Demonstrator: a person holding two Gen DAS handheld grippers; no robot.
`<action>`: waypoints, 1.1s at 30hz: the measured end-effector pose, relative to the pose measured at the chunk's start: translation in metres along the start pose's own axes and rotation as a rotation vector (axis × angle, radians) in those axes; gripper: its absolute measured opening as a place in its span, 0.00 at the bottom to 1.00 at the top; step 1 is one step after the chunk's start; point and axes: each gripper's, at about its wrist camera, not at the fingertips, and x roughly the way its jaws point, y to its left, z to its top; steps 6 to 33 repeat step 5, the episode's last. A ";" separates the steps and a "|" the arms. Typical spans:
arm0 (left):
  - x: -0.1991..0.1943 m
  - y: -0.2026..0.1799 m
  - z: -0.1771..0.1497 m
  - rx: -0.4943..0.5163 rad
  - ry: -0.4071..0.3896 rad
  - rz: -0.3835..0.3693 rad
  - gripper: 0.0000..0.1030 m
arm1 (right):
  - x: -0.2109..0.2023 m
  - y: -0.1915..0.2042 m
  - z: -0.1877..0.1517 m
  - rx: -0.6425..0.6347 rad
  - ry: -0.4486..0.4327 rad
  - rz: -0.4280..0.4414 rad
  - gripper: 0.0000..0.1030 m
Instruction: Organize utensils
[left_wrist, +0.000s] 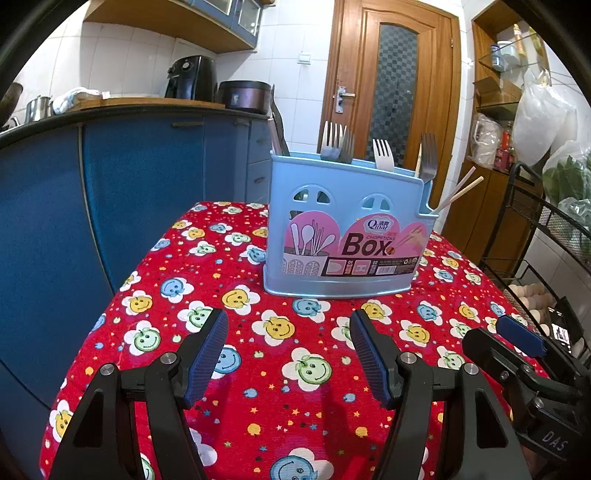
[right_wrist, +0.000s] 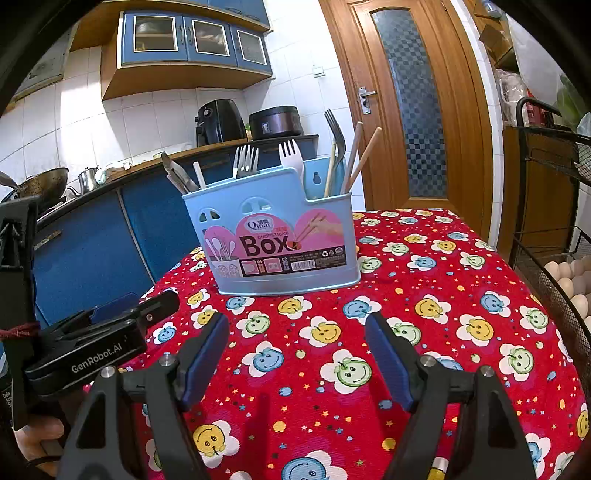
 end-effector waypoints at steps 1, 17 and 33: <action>0.000 0.000 0.000 0.000 0.001 0.000 0.68 | 0.000 0.000 0.000 0.000 0.000 0.000 0.76; 0.000 -0.001 0.000 0.002 0.003 0.000 0.68 | 0.000 0.000 0.000 0.000 0.000 -0.001 0.76; 0.000 -0.001 0.000 0.002 0.003 0.000 0.68 | 0.000 0.000 0.000 0.000 0.000 -0.001 0.76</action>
